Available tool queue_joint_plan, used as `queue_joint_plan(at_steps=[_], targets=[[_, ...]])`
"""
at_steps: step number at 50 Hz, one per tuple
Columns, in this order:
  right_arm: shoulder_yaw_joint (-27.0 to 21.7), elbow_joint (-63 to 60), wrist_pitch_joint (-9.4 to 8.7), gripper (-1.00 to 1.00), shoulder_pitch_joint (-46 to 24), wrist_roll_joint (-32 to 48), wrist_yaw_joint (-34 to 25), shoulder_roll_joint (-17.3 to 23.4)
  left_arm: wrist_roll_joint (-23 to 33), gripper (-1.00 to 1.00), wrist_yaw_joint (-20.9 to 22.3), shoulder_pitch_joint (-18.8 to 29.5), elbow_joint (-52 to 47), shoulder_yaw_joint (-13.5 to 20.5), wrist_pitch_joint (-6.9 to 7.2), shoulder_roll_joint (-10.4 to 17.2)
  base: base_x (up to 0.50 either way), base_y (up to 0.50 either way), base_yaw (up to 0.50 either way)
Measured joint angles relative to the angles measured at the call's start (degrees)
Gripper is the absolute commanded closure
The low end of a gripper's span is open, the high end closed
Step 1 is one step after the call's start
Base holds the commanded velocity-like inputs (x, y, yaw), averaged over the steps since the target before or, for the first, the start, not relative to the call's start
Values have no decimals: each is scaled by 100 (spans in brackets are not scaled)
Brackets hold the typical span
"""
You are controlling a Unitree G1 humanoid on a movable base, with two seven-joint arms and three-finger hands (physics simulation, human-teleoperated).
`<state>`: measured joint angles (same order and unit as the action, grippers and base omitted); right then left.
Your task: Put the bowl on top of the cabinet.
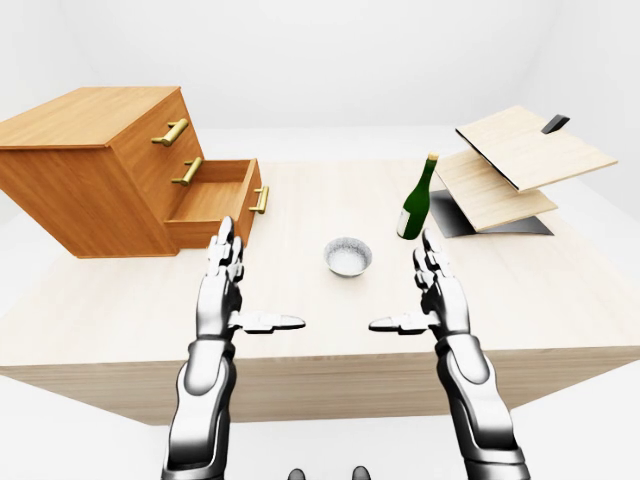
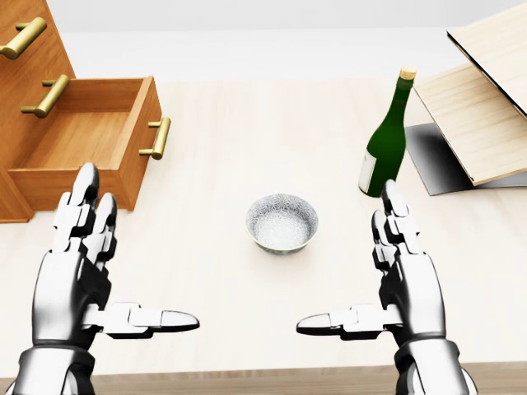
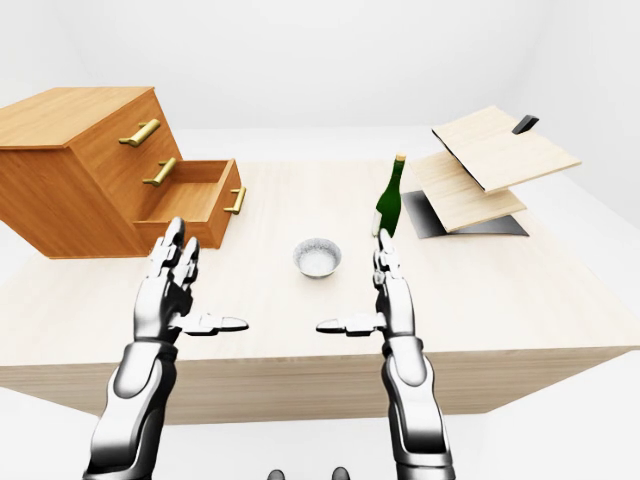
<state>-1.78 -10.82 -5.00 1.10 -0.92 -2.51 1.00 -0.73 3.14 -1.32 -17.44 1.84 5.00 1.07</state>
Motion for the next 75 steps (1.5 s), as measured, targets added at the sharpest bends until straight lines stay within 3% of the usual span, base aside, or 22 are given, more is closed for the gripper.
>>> queue_joint_plan(at_steps=[26, 42, 75], targets=[[52, -2080, 0, -100, 23, 16, -97, -7, -274, -100, 24, 259, -2103, 215, 0, 76, 0, 0, 0], [-31, -2708, 0, -100, -61, -170, -86, 2, -400, -100, 2, 403, -2757, 291, 0, 114, 0, 0, 0], [-30, -2885, 0, -100, -6, -225, -217, 31, -448, -100, 0, 441, -2912, 321, 0, 129, 0, 50, 0]])
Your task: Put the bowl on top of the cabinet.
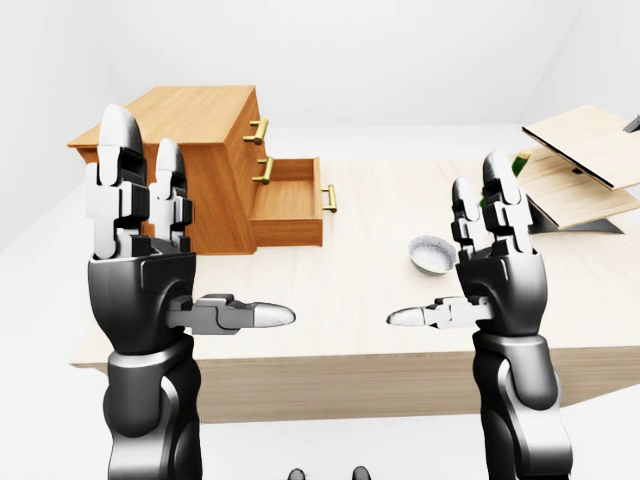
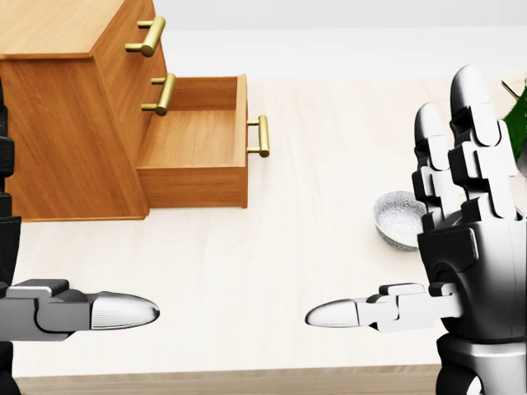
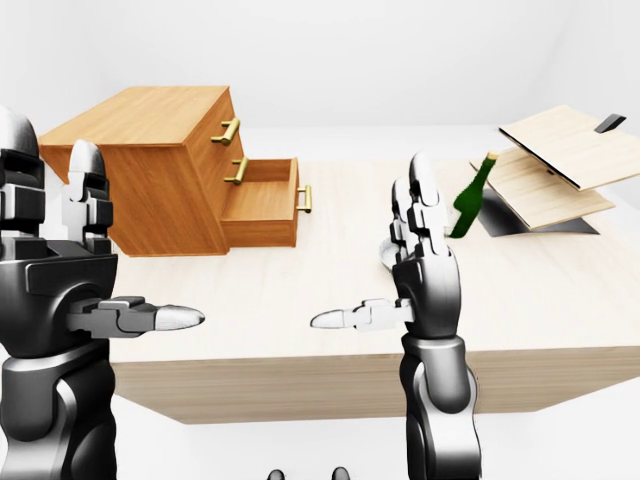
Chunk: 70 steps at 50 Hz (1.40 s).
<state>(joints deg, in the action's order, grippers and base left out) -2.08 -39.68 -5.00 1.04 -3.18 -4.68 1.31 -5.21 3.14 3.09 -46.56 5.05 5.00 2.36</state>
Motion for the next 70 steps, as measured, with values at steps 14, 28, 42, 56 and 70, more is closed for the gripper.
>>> queue_joint_plan(at_steps=[14, 28, 42, 56, 70], targets=[[42, 42, 0, -100, 20, 40, -24, -21, -11, -100, -7, 2, -9, 17, 0, 9, 0, 44, 0], [51, -31, 0, -100, 16, 65, -18, -28, -20, -100, -8, -17, -54, 6, 0, 2, 13, 0, 0], [63, -9, 0, -100, -13, 62, -10, -16, -41, -100, -22, 34, -89, 5, 0, 1, 32, 0, 0], [101, 28, 0, -100, 23, 115, -28, -22, -54, -100, -30, 26, -136, -2, 0, 1, 0, 0, 0], [113, 63, 0, -100, 29, 158, -20, -40, -55, -100, -29, 8, -140, 3, 0, 12, 0, 16, 0]])
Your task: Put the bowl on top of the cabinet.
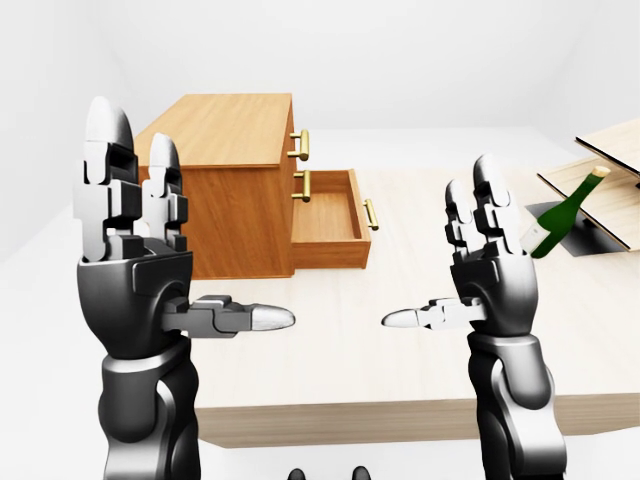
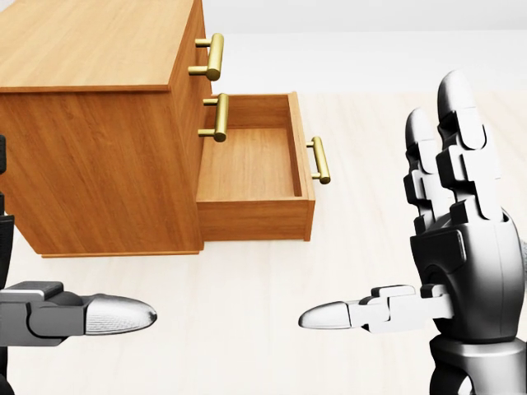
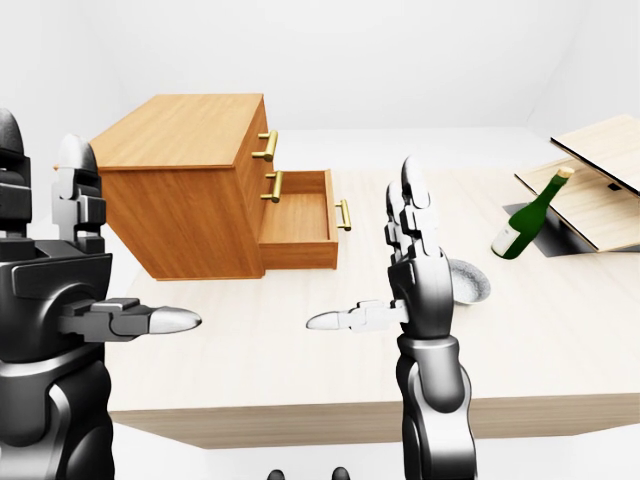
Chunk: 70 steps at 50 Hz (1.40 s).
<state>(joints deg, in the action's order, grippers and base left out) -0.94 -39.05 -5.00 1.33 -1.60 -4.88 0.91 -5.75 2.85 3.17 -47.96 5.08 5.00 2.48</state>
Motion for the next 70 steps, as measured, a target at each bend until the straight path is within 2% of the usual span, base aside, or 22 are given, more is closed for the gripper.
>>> queue_joint_plan(at_steps=[4, 19, 35, 44, 70], targets=[[1, 8, 0, -100, 5, 10, -1, 1, 0, -100, 1, -2, -4, -6, 0, -6, 0, 0, 0], [-44, -23, 0, -100, -11, -124, -29, 9, 1, -100, -1, 2, -2, -25, 0, -18, 48, 0, 0], [-14, 33, 0, -100, -6, -19, -3, 11, -3, -100, 0, -2, -5, -20, 0, -18, 1, 0, 0], [1, -1, 0, -100, 31, -66, -36, 6, -11, -100, -3, 2, -7, -12, 0, -16, 41, 0, 0], [71, 70, 0, -100, 31, 83, 17, 5, -43, -100, -26, 56, -50, 11, 0, -4, 0, -7, 0]])
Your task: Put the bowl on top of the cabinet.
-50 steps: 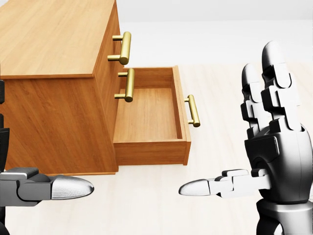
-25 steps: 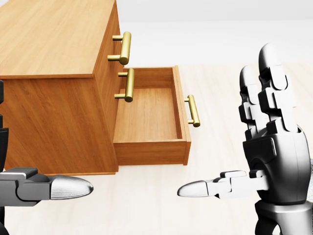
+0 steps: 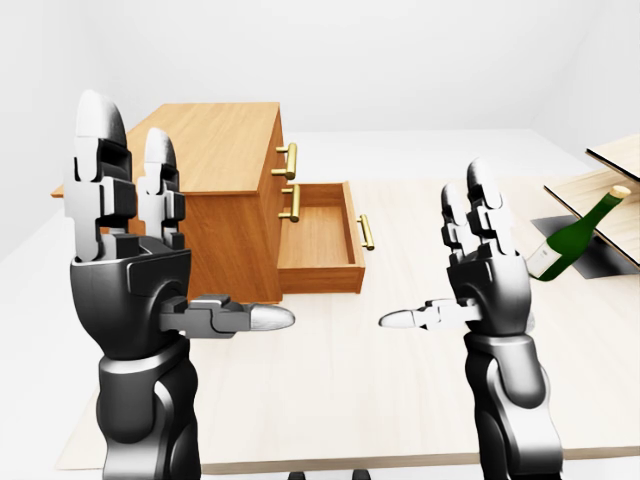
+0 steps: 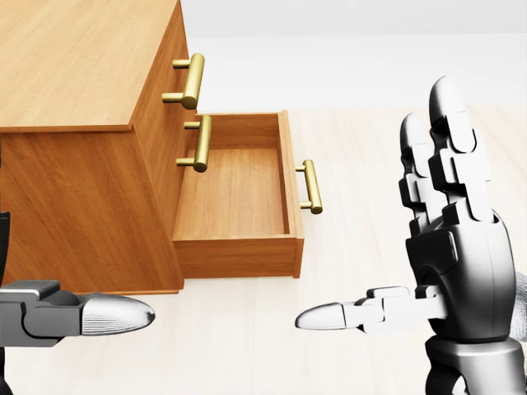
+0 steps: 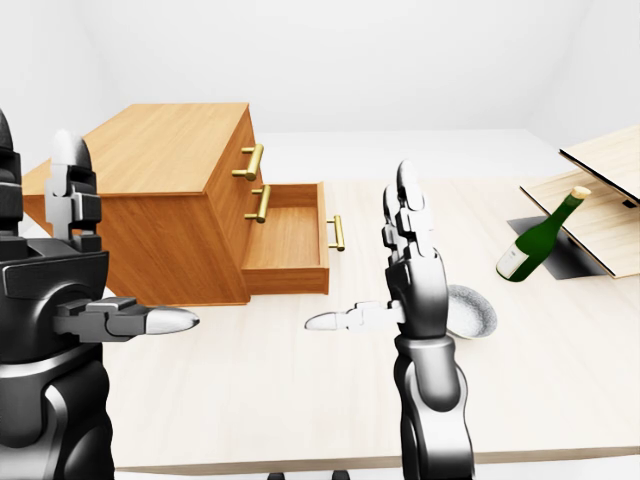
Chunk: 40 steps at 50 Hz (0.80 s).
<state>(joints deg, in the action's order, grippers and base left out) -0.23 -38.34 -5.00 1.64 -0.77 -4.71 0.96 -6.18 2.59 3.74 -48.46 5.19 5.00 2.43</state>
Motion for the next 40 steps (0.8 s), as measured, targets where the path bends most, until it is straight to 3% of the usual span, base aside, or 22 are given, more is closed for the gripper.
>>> queue_joint_plan(at_steps=[23, 40], targets=[[-235, 387, 0, -100, -414, 340, 132, 109, -56, -100, -4, 19, -17, 68, 0, 21, 0, 0, 0], [-790, 1028, 0, -100, -1064, 706, 180, 531, -134, -100, -34, 81, -47, 145, 0, 53, 0, 0, 0]])
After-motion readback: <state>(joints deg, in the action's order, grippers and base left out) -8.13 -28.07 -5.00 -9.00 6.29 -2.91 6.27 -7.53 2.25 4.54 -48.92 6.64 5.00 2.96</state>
